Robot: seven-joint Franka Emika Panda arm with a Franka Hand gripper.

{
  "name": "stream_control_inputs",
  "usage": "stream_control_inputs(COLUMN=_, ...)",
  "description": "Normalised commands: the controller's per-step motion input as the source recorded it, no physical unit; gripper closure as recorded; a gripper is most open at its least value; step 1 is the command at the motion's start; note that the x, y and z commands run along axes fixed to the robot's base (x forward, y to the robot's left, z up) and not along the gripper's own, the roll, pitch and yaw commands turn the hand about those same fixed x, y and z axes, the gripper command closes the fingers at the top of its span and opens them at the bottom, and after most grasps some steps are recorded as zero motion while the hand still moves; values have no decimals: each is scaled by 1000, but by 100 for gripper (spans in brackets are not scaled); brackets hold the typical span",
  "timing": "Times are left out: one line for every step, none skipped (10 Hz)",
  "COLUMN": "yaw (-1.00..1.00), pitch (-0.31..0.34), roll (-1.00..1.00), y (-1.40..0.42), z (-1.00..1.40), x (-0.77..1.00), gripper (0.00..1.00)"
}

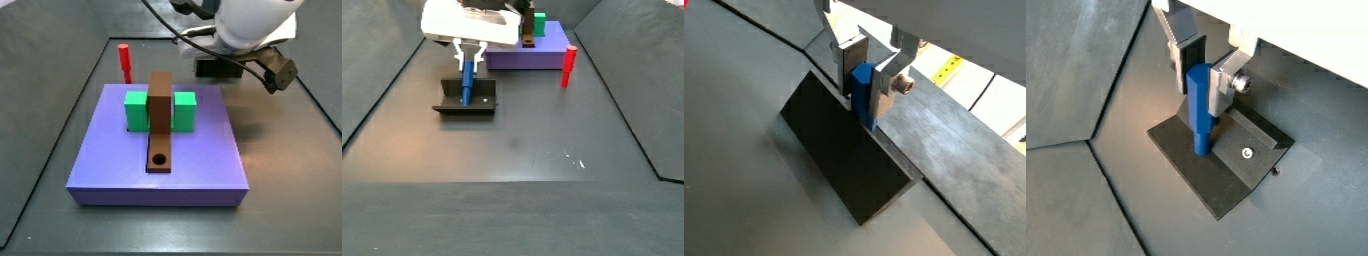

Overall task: Pick up the blue object. Move up. Place the blue object on the fixture. Regrasp the blue object. Move to above the board. Insert the blue object.
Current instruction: Regrasp the blue object, then move to above the board.

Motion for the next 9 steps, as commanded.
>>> stream_control_inputs(yaw=0, pitch=0, roll=0, y=0, z=0, x=0, gripper=100)
stream_control_inputs(yaw=0, pitch=0, roll=0, y=0, z=0, x=0, gripper=100)
stream_control_inputs(yaw=0, pitch=0, roll=0, y=0, z=0, x=0, gripper=100)
stream_control_inputs(yaw=0, pitch=0, roll=0, y=0, z=0, x=0, gripper=100)
stream_control_inputs(yaw=0, pitch=0, roll=0, y=0, z=0, x=0, gripper=100)
stream_control_inputs(yaw=0, pitch=0, roll=0, y=0, z=0, x=0, gripper=100)
stream_control_inputs(yaw=0, pitch=0, roll=0, y=0, z=0, x=0, gripper=100)
stream_control_inputs(yaw=0, pitch=0, roll=0, y=0, z=0, x=0, gripper=100)
stream_control_inputs(yaw=0, pitch=0, roll=0, y=0, z=1400, x=0, gripper=100)
